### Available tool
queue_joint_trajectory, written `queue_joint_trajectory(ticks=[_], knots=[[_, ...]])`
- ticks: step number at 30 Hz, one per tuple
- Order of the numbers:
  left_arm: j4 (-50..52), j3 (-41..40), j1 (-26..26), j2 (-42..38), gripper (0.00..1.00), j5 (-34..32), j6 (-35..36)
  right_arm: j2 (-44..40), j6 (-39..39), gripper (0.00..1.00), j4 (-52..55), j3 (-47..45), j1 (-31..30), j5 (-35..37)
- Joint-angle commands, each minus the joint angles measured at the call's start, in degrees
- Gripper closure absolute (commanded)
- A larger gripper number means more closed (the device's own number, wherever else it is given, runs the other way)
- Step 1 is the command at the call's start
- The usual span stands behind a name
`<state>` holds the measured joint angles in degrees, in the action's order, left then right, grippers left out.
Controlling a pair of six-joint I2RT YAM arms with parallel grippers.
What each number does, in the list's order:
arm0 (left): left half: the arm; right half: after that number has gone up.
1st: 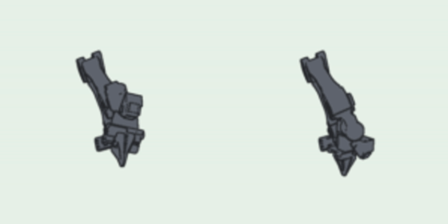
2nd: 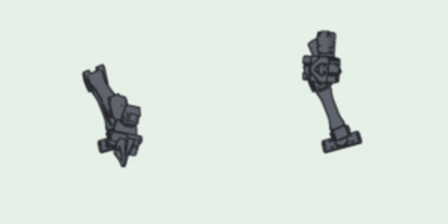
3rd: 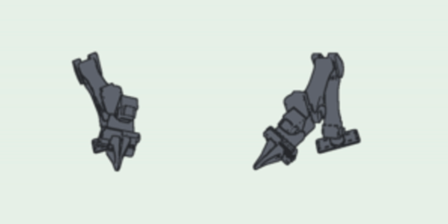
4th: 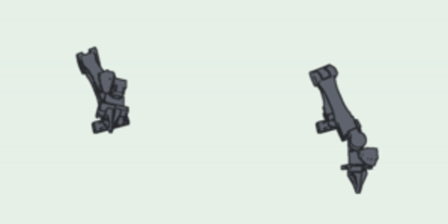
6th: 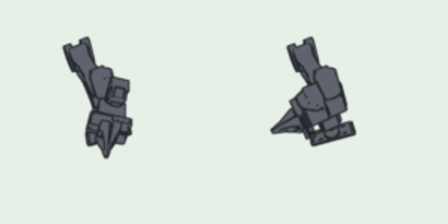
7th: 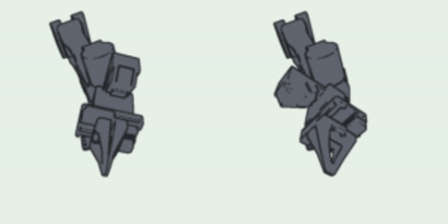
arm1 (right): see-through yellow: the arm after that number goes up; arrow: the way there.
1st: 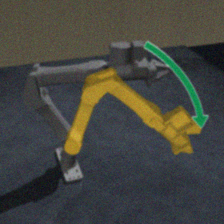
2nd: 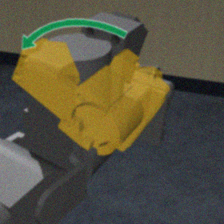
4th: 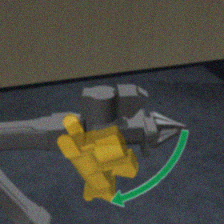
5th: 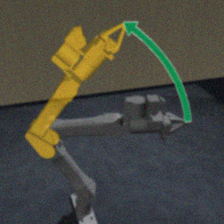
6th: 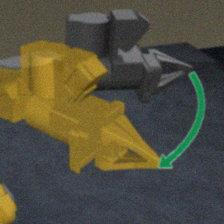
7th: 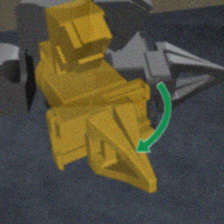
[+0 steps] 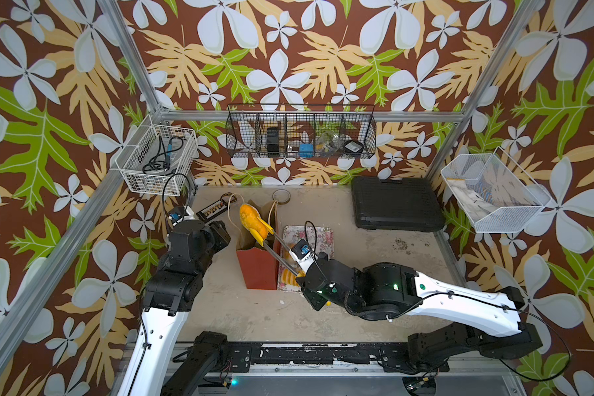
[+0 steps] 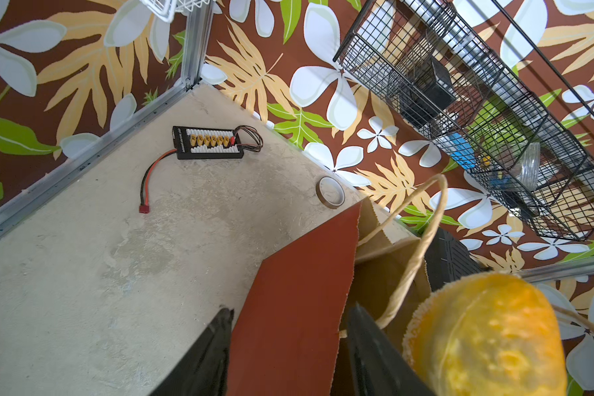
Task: Pack bread into a paper bag
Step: Place the fake bread in the paper bag.
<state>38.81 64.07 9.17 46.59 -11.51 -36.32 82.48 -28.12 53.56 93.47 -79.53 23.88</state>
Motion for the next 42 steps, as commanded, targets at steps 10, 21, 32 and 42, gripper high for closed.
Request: queue_joint_trajectory(ticks=[10, 21, 32, 42], knots=[[-0.22, 0.58, 0.09, 0.26, 0.42, 0.53, 0.45, -1.13, 0.18, 0.37, -3.6, -1.01, -0.01, 1.78], [-0.31, -0.11, 0.1, -0.01, 0.42, 0.53, 0.43, -3.15, 0.78, 0.39, -1.43, 2.69, -0.26, 2.91], [-1.28, -0.31, 0.14, 1.99, 0.42, 2.09, 0.12, -11.4, -11.26, 0.39, 14.34, -0.47, -3.01, 9.7], [-1.35, 2.2, 0.06, 4.45, 0.43, 3.86, -0.34, -17.13, -19.43, 0.39, 2.39, -25.24, -1.53, 4.64]])
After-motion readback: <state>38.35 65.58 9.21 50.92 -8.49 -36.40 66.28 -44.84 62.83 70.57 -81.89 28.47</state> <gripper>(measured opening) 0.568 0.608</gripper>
